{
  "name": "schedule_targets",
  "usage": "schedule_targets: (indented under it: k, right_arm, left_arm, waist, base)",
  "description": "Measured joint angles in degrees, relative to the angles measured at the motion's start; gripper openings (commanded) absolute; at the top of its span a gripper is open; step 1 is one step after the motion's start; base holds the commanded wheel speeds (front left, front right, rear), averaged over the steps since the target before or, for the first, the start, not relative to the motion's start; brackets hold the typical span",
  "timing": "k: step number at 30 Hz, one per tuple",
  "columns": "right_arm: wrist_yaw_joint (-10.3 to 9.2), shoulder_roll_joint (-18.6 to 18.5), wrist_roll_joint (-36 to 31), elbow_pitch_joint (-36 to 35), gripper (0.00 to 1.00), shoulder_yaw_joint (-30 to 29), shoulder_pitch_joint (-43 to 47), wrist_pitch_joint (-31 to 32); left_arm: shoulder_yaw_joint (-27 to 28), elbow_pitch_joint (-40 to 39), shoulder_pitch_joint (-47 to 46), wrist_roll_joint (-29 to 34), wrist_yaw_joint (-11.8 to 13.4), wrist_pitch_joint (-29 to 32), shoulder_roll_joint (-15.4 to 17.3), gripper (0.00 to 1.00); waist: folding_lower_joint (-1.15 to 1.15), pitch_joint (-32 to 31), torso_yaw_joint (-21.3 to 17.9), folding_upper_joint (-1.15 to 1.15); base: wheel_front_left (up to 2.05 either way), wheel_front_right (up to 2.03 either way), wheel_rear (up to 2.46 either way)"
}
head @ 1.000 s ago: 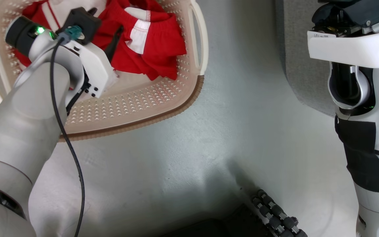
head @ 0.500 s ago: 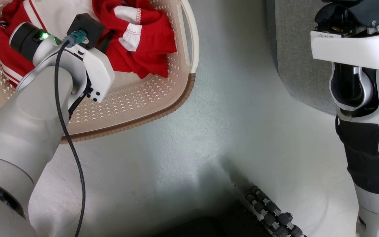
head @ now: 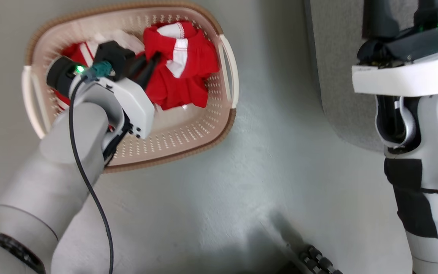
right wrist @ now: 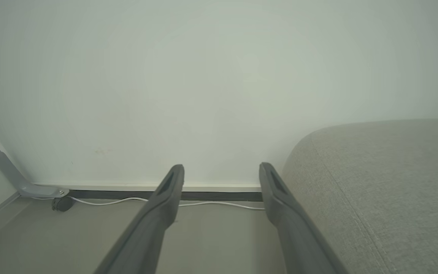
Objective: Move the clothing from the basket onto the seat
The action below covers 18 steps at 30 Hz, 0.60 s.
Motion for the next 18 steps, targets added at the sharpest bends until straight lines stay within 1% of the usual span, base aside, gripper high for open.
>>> schedule_targets:
  k: [3,10,13,18]
  right_arm:
    - [0.0,0.01,-2.07,1.7,1.0,-0.2,1.57,0.0]
    - [0.0,0.01,-5.37,5.84,1.0,-2.1,5.66,0.0]
    - [0.0,0.01,-5.86,7.04,1.0,-3.34,8.0,0.0]
    - [0.0,0.01,-6.26,9.15,1.0,-4.75,12.69,0.0]
  left_arm:
    - [3.72,-3.11,3.69,1.79,0.02,-0.01,-0.29,0.0]
    - [12.78,-8.18,13.0,6.34,0.03,-0.14,-2.33,0.0]
    - [16.28,-10.09,15.65,8.67,0.03,-0.15,-3.25,0.0]
    - [20.51,-13.21,19.96,12.06,0.02,-0.15,-4.64,0.0]
  waist:
    - [0.0,-3.24,1.01,0.0]
    - [0.0,-10.88,3.72,0.0]
    - [0.0,-14.18,4.99,0.0]
    - [0.0,-19.89,7.13,0.0]
  base:
    - [0.0,0.0,0.0]
    - [0.0,0.0,0.0]
    - [0.0,0.0,0.0]
    - [0.0,0.0,0.0]
